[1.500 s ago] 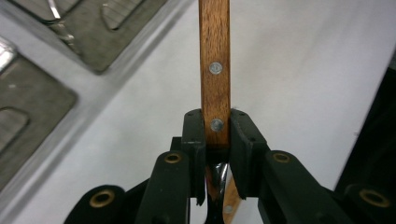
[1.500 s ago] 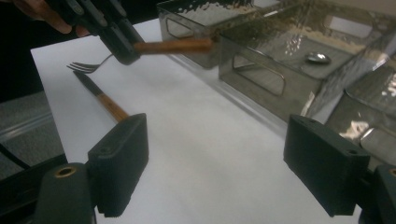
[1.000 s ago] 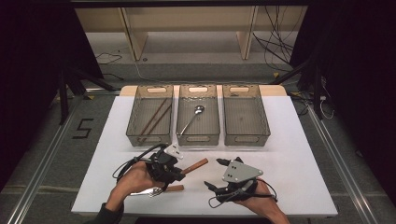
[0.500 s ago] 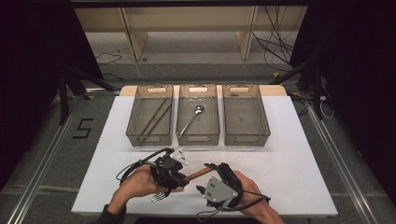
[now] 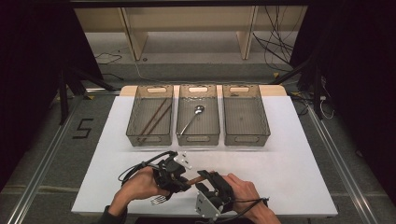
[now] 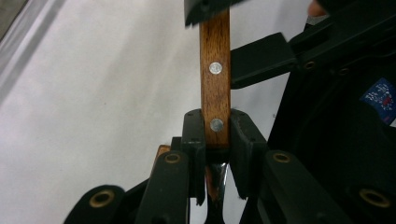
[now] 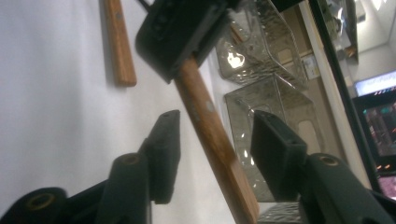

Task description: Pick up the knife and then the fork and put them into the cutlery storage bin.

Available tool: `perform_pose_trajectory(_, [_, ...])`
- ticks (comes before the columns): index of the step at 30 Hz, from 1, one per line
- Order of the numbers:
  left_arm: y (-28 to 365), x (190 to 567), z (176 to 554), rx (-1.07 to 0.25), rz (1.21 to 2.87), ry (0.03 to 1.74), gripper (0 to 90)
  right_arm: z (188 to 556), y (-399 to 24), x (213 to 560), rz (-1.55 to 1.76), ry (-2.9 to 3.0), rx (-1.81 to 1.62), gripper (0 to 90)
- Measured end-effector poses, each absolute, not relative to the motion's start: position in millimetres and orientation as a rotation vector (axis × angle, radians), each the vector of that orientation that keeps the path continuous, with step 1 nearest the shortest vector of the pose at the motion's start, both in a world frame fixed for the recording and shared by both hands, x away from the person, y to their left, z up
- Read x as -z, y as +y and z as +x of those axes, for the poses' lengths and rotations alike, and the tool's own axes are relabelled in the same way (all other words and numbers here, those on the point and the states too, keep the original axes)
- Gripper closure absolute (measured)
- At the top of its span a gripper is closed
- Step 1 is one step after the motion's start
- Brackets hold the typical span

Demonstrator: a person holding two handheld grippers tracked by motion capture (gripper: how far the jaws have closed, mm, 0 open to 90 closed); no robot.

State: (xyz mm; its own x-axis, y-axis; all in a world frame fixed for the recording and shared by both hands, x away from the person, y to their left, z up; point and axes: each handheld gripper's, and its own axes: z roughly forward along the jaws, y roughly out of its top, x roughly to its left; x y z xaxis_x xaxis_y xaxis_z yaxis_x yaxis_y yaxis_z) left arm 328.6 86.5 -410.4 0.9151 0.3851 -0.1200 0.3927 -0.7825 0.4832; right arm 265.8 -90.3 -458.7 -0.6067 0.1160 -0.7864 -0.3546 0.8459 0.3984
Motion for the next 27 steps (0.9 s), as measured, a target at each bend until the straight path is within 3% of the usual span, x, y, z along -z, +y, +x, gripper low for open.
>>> perform_pose_trajectory(8, [86.0,410.4,328.0,0.037,2.565,0.557,77.2,258.9,-86.1,465.2,-0.263,2.060,-0.599,71.4])
perform_pose_trajectory(19, [87.9,408.9,329.1,0.070,2.555,0.582,75.2,254.1,-85.5,472.6,-0.393,1.994,-0.509,80.8])
perform_pose_trajectory(27, [105.5,394.3,332.6,0.001,2.456,0.667,50.2,260.1,-93.1,473.4,-0.341,2.015,-0.481,81.2])
